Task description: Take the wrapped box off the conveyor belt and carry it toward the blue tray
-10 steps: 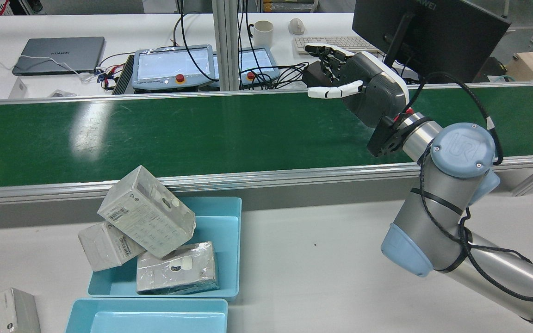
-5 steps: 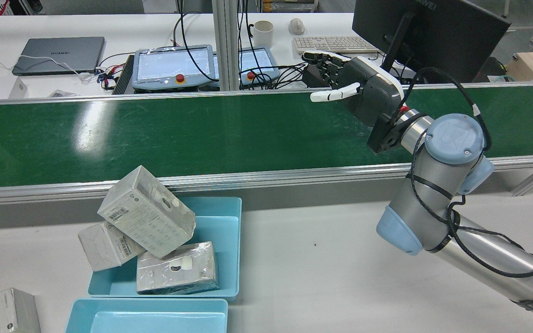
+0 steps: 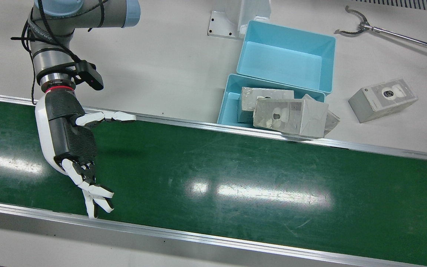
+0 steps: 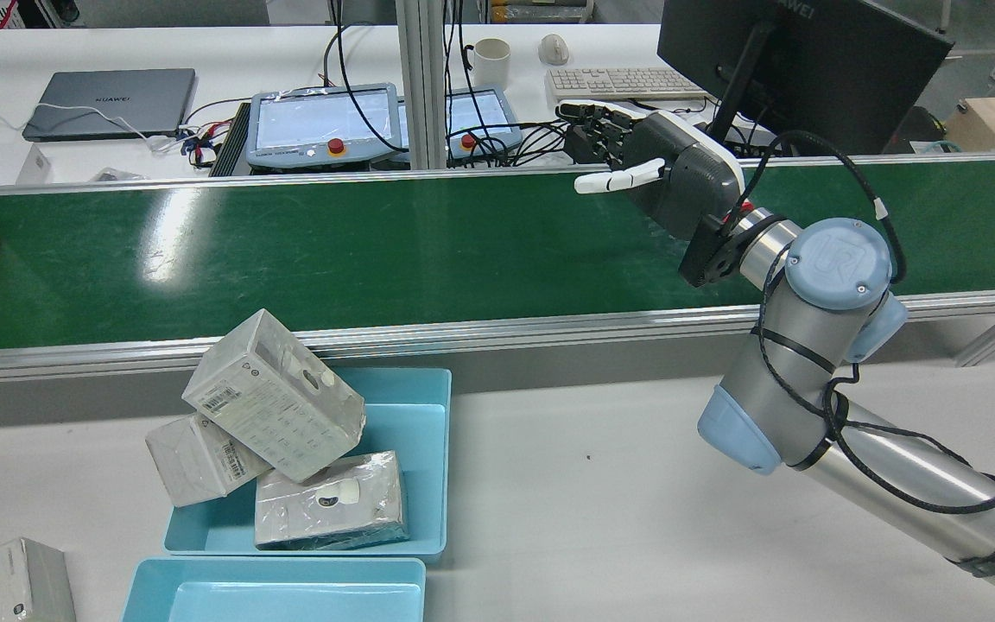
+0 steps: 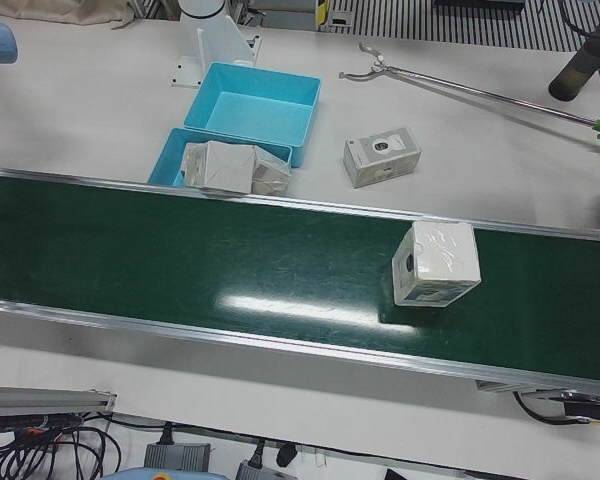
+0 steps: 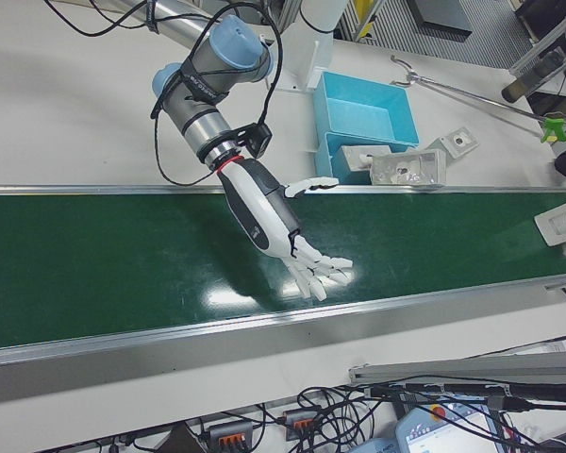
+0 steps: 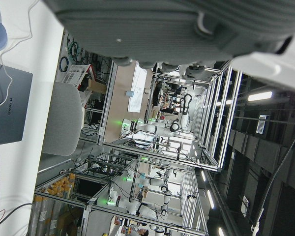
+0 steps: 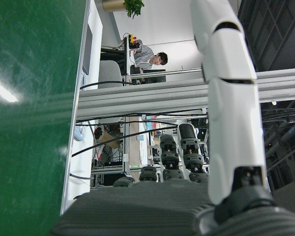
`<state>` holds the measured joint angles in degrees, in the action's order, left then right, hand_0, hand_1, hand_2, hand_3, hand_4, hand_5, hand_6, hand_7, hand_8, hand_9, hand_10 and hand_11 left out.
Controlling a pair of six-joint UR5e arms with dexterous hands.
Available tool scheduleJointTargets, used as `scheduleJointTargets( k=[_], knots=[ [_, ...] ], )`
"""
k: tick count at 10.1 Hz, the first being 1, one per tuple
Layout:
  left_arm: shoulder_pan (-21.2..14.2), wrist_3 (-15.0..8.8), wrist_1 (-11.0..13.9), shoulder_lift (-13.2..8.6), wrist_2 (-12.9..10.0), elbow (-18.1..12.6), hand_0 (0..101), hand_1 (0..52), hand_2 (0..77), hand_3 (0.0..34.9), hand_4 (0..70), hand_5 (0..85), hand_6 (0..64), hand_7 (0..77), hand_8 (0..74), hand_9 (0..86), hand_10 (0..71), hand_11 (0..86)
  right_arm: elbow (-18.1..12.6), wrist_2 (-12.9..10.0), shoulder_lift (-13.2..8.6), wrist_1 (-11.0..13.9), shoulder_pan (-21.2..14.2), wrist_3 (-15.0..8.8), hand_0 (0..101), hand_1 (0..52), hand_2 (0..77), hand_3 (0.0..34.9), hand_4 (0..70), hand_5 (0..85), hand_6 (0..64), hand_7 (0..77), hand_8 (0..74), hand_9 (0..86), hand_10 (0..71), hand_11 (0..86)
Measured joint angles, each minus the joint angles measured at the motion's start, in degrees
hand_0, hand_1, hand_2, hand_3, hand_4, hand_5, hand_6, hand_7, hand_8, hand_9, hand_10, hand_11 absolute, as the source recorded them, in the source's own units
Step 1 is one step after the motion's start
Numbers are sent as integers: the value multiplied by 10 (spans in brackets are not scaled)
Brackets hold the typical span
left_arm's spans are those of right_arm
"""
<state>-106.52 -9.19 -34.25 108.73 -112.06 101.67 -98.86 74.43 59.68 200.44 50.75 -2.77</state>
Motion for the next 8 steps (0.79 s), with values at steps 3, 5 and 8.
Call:
scheduleJointTargets(
  k=[3, 5, 8],
  knots=[
    [0, 0, 0, 0, 0, 0, 0, 0, 5, 0, 0, 11, 5, 5, 5, 5, 0, 5, 1, 0, 0, -1, -2, 0, 511, 196, 147, 0, 125, 196, 65, 60, 16, 44, 0, 5],
    [0, 0, 0, 0, 0, 0, 0, 0, 11, 0, 0, 11, 5, 5, 5, 0, 5, 5, 1, 0, 2, -2, 0, 2, 506, 169, 136, 0, 125, 196, 65, 60, 22, 44, 0, 5],
    [0, 0, 0, 0, 0, 0, 0, 0, 5, 0, 0, 11, 5, 5, 5, 0, 5, 5, 1, 0, 5, -2, 3, 5, 497, 175, 131, 0, 125, 191, 65, 60, 22, 44, 0, 5]
  ],
)
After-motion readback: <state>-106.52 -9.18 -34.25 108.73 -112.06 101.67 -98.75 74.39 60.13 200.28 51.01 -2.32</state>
